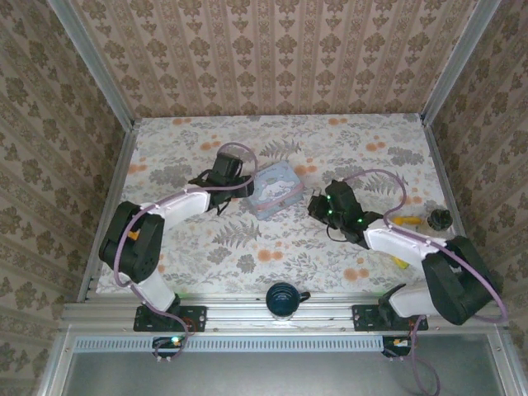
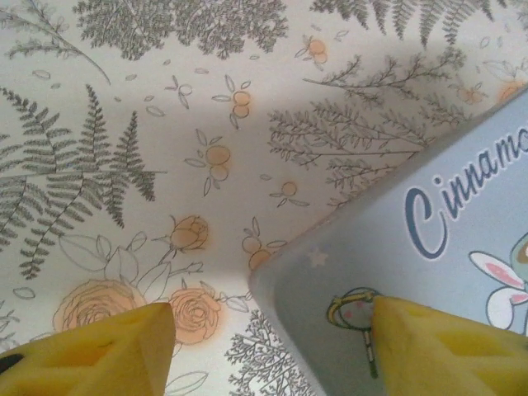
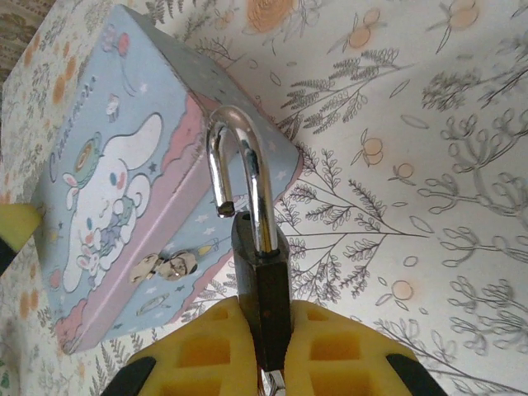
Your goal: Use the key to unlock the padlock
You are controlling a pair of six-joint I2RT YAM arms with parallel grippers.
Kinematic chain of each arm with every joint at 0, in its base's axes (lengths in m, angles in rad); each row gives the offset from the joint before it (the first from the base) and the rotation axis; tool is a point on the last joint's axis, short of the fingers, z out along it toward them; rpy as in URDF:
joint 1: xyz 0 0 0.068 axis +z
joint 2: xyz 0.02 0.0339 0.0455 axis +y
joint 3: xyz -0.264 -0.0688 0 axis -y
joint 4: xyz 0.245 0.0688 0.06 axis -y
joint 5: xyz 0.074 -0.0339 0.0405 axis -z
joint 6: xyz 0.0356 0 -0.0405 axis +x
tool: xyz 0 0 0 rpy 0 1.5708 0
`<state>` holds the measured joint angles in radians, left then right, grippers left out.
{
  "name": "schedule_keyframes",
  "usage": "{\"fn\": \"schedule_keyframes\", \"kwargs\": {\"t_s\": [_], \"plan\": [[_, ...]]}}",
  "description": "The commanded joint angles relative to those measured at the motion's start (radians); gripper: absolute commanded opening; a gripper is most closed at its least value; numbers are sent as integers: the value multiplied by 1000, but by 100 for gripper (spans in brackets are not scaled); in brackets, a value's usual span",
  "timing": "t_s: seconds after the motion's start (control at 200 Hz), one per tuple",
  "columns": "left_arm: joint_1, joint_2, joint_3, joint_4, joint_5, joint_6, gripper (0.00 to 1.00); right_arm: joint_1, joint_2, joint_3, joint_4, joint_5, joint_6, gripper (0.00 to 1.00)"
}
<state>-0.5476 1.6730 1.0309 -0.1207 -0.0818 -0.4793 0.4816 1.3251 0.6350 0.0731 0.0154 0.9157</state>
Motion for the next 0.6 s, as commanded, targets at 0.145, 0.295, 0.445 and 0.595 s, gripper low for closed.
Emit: {"fn": "schedule_keyframes", "kwargs": {"t_s": [0.145, 0.295, 0.445, 0.595], "plan": [[-4, -118, -19, -78, 90, -70, 99, -59, -41, 97, -316, -50, -210, 0], [-27, -194, -92, -36, 147, -153, 100, -83, -38, 114, -370, -98, -261, 0], [-40, -188, -139, 26, 199, -206, 97, -100, -21, 121, -374, -141, -277, 0], [-40, -142, -144, 62, 231, -224, 88, -104, 15, 123, -345, -218, -289, 0]]}}
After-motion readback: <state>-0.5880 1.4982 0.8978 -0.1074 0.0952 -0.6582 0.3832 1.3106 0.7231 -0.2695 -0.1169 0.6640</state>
